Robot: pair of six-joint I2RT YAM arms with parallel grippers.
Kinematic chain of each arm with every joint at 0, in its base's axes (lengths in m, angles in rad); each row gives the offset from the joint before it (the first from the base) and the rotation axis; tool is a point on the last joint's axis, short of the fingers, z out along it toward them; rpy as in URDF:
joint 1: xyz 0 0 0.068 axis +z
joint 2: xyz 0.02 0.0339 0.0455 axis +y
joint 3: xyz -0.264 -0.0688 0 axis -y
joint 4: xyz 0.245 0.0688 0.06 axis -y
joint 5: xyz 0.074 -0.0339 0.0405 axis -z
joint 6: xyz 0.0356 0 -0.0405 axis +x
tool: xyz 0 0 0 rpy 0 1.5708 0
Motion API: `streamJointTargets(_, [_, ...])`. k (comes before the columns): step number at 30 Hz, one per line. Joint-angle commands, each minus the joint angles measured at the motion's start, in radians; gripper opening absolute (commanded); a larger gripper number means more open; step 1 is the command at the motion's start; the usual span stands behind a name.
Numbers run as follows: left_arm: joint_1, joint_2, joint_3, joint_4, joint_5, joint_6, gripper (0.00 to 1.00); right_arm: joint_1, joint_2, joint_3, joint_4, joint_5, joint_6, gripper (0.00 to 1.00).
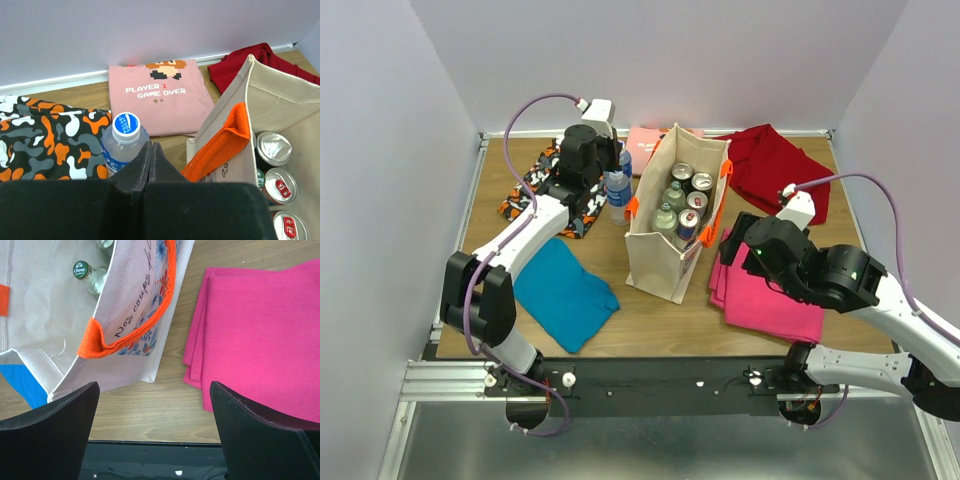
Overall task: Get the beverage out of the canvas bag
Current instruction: Place the drink at the center of the board.
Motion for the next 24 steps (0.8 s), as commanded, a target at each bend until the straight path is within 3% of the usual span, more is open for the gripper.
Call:
streamJointTargets(1, [-0.02,0.023,0.023,0.038,-0.044,0.02,0.0,0.007,-0.032,-0.024,-0.002,0.043,0.016,1.0])
streamJointTargets(9, [-0.032,0.006,-0.011,0.013,-0.052,-0.008,0.02,0.008,-0.06,-0.043,-0.003,0.047,0.024,1.0])
streamJointTargets(13, [-0.034,-0.024,-0.04,0.001,-0.048,-0.029,0.16,0.008,-0.077,-0.054,0.003,0.05,0.027,1.0])
streamJointTargets(14, [-0.032,-0.029,-0.045,-0.01,-0.048,-0.032,0.23,0.007,-0.078,-0.061,0.006,0.047,0.027,1.0])
streamJointTargets(15, [-0.032,-0.035,-0.051,-0.018,-0.049,-0.036,0.42,0.008,-0.08,-0.064,0.009,0.047,0.026,1.0])
streamJointTargets(17, [-0.034,-0.035,-0.054,-0.033,-0.048,-0.04,0.52,0.007,-0.083,-0.07,0.01,0.046,0.027,1.0])
streamJointTargets(24, [-0.034,0.0,-0.013,-0.093,-0.032,-0.043,0.57,0.008,-0.1,-0.081,0.015,0.037,0.033,1.0])
